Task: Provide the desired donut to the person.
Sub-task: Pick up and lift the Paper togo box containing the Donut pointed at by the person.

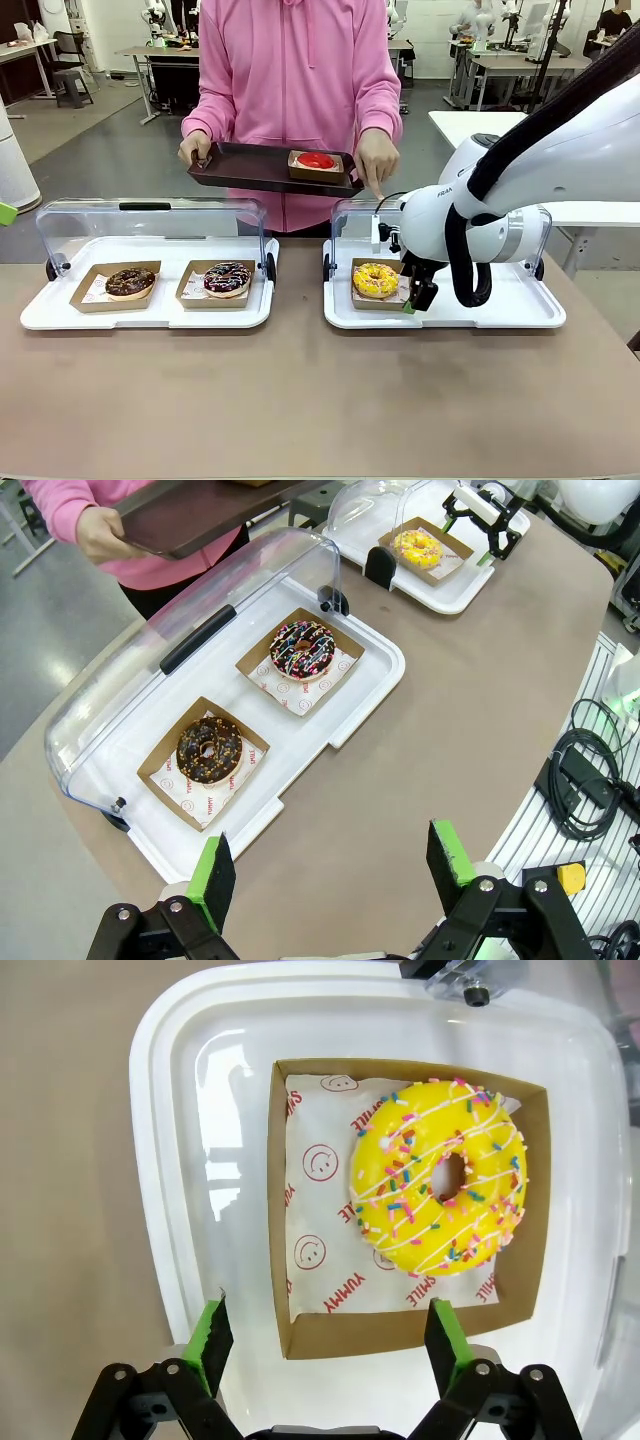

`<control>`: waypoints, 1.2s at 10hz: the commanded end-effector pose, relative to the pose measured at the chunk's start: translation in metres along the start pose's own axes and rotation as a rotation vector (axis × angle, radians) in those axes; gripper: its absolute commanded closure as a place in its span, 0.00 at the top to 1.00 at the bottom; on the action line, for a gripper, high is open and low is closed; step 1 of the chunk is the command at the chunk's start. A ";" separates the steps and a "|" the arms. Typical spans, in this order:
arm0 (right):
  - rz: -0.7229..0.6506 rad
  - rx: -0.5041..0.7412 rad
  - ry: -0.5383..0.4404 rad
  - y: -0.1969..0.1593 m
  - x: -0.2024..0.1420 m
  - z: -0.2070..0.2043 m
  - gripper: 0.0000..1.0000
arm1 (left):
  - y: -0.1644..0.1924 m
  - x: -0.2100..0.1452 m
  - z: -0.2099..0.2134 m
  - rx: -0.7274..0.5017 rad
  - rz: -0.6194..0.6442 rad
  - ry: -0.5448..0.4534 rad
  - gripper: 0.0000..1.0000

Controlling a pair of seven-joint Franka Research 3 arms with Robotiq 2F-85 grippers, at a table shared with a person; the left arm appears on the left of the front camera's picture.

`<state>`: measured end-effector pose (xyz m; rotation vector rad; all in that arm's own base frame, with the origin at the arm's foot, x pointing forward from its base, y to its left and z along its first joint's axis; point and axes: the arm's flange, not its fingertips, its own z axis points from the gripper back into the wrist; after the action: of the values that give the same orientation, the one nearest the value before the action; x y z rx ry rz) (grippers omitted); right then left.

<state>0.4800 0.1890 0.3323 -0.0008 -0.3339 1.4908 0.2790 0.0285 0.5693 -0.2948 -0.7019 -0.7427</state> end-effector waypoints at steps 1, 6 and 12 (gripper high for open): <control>-0.007 0.019 0.012 -0.005 0.000 -0.004 0.46 | 0.001 -0.001 -0.001 -0.003 -0.002 -0.007 1.00; 0.001 0.045 0.032 -0.007 -0.004 -0.006 0.17 | 0.001 -0.001 -0.001 -0.003 -0.002 -0.007 1.00; 0.008 0.061 0.046 -0.008 -0.008 -0.004 0.00 | 0.001 -0.001 -0.001 -0.003 -0.002 -0.007 1.00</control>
<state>0.4831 0.1800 0.3255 0.0138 -0.2799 1.4961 0.2790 0.0285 0.5693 -0.2948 -0.7019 -0.7427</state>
